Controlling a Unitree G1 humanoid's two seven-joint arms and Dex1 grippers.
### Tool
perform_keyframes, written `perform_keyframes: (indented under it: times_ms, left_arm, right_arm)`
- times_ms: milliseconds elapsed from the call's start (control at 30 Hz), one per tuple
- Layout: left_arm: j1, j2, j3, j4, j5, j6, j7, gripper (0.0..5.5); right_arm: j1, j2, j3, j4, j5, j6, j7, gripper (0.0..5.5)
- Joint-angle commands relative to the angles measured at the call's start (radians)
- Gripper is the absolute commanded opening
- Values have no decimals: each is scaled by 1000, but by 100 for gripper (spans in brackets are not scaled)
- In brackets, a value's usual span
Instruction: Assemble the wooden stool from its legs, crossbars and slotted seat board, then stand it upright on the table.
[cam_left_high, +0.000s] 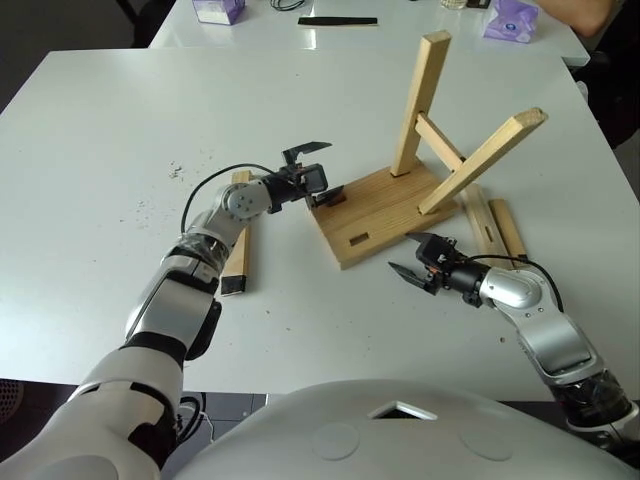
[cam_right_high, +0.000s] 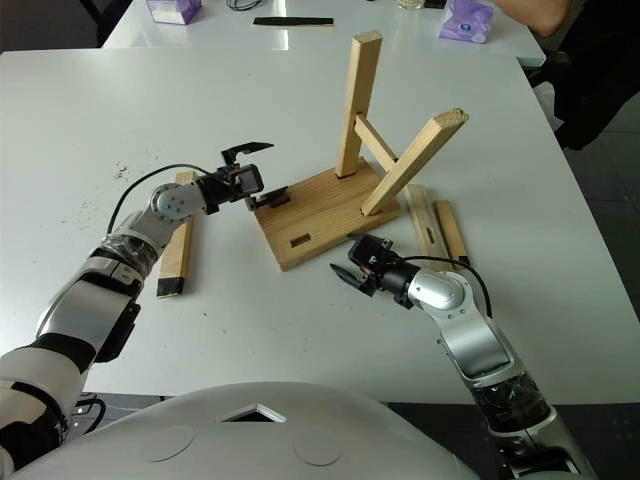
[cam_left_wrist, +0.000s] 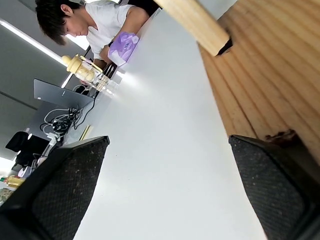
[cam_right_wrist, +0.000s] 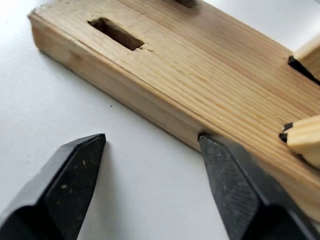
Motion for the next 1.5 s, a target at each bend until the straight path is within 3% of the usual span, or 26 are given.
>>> perform_keyframes:
  times_ms: [33, 167, 400, 667, 767, 900, 1033, 1133, 1367, 1500]
  left_arm:
    - [254, 78, -38, -277, -28, 165, -153, 447]
    - [433, 144, -43, -621, -75, 324, -181, 447]
    - [611, 228, -8, -1023, -72, 528, -172, 447]
    - [604, 242, 108, -1142, -156, 720, -183, 447]
    - [598, 218, 175, -1200, -262, 834, -191, 447]
    - [595, 219, 327, -1313, -449, 993, -186, 447]
    - [556, 258, 517, -1165, -458, 1008, -104, 447]
    - [559, 293, 568, -969, -354, 900, -21, 447]
    - [565, 216, 467, -883, -260, 762, 25, 447]
    - [583, 176, 398, -868, -217, 715, 34, 447]
  right_arm:
    - [26, -14, -2, 63, -47, 19, -27, 344]
    - [40, -31, -10, 61, -49, 27, -28, 344]
    - [103, -77, -14, 34, -50, 22, -11, 344]
    - [158, -76, -13, -40, -44, 38, -28, 344]
    - [167, -48, -99, -90, 9, 61, -52, 344]
    - [221, -25, -298, -205, 109, 128, -82, 344]
    - [277, -17, -571, -197, 200, 166, -92, 344]
    - [278, -22, -676, -100, 209, 177, -108, 344]
    - [214, 42, -641, 83, 250, 203, -90, 344]
    - [197, 69, -625, 74, 300, 244, -85, 344]
